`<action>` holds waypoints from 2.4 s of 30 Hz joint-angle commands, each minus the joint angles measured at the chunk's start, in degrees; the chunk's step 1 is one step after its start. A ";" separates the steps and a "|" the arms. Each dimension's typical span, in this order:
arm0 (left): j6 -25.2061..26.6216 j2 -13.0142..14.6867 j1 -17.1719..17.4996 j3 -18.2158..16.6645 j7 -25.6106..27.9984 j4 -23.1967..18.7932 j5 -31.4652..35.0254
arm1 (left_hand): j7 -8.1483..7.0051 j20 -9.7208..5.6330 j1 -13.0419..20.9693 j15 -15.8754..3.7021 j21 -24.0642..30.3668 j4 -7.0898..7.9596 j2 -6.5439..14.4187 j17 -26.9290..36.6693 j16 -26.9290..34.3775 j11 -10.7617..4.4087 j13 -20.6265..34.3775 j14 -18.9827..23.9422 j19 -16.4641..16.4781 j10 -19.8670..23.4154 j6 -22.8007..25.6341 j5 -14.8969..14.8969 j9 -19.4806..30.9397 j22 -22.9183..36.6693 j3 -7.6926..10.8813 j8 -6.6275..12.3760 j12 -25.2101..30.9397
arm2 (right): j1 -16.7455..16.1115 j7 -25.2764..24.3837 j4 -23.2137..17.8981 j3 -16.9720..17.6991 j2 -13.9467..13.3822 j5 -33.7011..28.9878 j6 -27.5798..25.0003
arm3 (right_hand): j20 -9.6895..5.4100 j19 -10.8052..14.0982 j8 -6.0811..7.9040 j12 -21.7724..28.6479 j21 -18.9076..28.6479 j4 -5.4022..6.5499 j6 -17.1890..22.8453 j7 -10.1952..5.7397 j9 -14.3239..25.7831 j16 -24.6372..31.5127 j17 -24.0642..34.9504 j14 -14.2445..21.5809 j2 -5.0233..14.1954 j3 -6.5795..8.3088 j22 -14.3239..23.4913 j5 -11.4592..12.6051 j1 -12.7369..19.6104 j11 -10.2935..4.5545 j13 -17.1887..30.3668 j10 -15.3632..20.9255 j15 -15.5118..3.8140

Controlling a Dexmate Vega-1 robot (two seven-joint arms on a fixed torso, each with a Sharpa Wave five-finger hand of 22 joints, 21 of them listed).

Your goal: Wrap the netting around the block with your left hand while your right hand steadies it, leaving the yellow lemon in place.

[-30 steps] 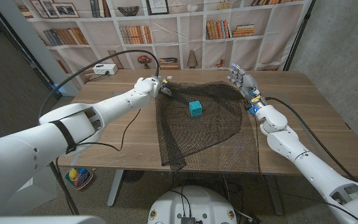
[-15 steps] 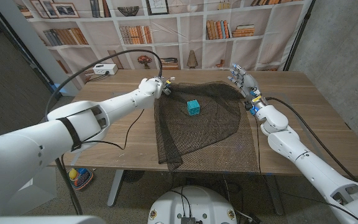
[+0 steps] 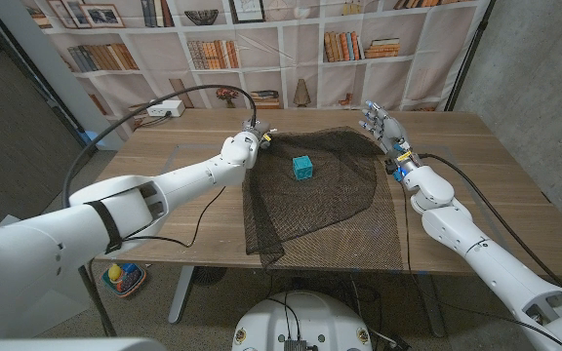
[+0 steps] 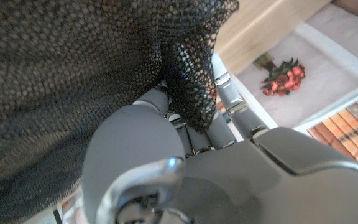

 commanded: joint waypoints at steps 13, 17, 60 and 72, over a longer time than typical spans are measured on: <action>-14.43 8.68 5.89 -7.78 10.72 -20.81 0.54 | 0.59 0.40 0.97 0.00 2.01 1.00 0.41 2.46 -0.02 -1.44 3.32 -2.52 -2.15 1.96 0.16 0.34 0.98 -0.01 -0.69 -0.73 1.90 | -4.20 -3.50 -4.55 1.56 -1.38 -1.02 0.53 | 0.16 0.15 0.26 0.28 -0.02 -0.09 0.69 0.09 0.18 -0.02 0.13 0.58 -0.36 -0.02 0.26 0.19 -0.27 -0.22 0.30 0.90 0.21; -19.87 9.52 5.20 -8.18 7.18 -21.61 0.92 | 0.89 0.51 1.00 -0.01 2.38 1.25 0.53 2.92 -0.17 -0.94 3.94 -2.94 -2.54 1.39 -0.61 0.40 1.32 -0.11 -0.63 -1.09 2.11 | -4.70 -3.93 -5.05 1.80 -1.49 -1.09 0.66 | 0.25 0.15 0.31 0.34 -0.02 -0.15 0.86 0.03 0.17 0.04 0.10 0.83 -0.46 -0.04 0.26 0.19 -0.26 -0.35 0.30 1.15 0.16; -43.86 5.81 0.64 -6.20 -21.52 -24.36 9.40 | -2.58 -0.32 1.94 -0.37 6.66 -0.75 -3.46 7.42 0.90 -1.95 8.87 -1.94 -3.84 5.32 6.08 0.17 3.56 -1.38 -1.45 0.74 4.82 | -8.69 -6.31 -7.93 3.52 -1.79 -1.47 2.47 | 0.18 0.03 -0.27 -0.51 -0.08 0.21 -0.24 -0.73 0.07 -0.20 0.10 0.70 -1.00 -0.48 0.25 0.14 -1.40 -0.80 0.19 -0.32 0.19; -44.00 6.59 1.66 -5.78 -21.14 -26.83 15.03 | -6.87 7.97 -6.26 5.85 -2.41 1.43 -14.22 -1.43 -15.26 2.44 1.17 -30.42 -24.27 -17.89 -18.70 3.22 -0.33 -2.48 -10.78 -10.08 -14.12 | -9.59 -6.76 -9.06 3.79 -2.19 -1.81 2.46 | 0.11 0.04 -0.31 -0.55 -0.08 0.37 -0.48 -0.73 0.07 -0.22 0.11 0.65 -1.05 -0.59 0.25 0.14 -1.76 -0.86 0.17 -0.43 0.29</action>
